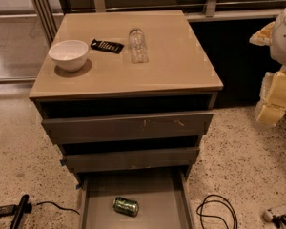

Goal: Pick green can from bottom drawer and place on counter

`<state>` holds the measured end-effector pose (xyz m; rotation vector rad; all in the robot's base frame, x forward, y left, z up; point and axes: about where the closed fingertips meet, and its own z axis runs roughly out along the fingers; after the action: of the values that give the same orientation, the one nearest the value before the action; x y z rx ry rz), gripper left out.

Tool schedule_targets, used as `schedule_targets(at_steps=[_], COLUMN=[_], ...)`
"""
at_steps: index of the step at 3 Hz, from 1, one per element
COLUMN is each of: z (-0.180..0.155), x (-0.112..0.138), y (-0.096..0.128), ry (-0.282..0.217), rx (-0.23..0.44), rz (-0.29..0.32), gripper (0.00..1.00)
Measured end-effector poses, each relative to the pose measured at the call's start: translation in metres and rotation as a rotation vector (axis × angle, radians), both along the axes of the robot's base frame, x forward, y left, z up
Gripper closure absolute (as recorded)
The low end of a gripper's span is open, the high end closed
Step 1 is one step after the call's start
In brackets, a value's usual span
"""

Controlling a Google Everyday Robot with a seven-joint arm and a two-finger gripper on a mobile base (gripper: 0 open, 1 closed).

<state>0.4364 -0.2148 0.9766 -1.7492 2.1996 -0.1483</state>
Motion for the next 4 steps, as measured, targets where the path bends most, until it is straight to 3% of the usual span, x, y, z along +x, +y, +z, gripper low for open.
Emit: schedule_targets(at_steps=[2,4], z=[-0.001,-0.057], x=[-0.006,-0.022], y=[0.002,0.023], ry=[0.008,0.079], rx=[0.01,0.111], rz=[0.005,0.051], gripper=[0.0,0.0])
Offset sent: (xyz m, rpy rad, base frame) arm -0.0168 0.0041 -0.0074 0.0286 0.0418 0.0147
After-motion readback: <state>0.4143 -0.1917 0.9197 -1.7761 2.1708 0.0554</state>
